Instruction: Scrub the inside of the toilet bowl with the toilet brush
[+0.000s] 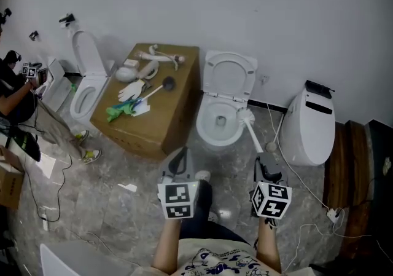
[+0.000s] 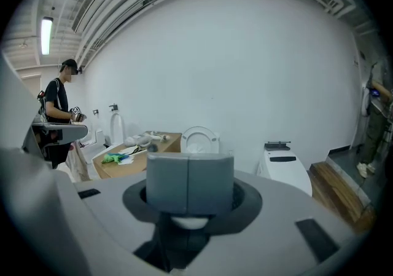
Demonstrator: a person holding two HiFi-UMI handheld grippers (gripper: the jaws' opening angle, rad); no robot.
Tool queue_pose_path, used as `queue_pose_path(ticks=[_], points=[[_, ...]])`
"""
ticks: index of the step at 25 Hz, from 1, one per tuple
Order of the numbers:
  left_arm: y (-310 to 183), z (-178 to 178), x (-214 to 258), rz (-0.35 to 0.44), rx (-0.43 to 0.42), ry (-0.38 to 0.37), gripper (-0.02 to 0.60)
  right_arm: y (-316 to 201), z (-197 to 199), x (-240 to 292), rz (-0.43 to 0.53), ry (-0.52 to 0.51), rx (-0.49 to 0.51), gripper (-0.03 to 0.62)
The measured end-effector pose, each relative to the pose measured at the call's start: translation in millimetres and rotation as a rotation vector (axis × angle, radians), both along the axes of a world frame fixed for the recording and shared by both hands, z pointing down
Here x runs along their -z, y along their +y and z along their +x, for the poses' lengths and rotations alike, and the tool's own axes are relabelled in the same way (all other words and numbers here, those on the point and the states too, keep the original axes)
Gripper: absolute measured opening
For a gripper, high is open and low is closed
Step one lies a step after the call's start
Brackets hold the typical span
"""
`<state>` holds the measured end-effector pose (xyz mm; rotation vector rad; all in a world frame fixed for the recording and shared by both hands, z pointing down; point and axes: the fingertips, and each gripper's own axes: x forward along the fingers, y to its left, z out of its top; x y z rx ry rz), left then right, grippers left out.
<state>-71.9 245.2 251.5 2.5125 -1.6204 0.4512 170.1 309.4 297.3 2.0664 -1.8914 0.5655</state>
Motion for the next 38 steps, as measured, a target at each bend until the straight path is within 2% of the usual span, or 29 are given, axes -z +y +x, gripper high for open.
queue_pose_path(ticks=[13, 28, 38], points=[[-130, 17, -2, 0.004, -0.022, 0.013, 0.002, -122, 10, -5, -0.012, 0.01, 0.005, 0.166], [-302, 40, -8, -0.028, -0.104, 0.005, 0.002, -276, 20, -18, -0.079, -0.001, -0.005, 0.166], [-366, 42, -39, -0.095, -0.127, -0.013, 0.002, -334, 20, -48, -0.168, -0.01, -0.006, 0.166]])
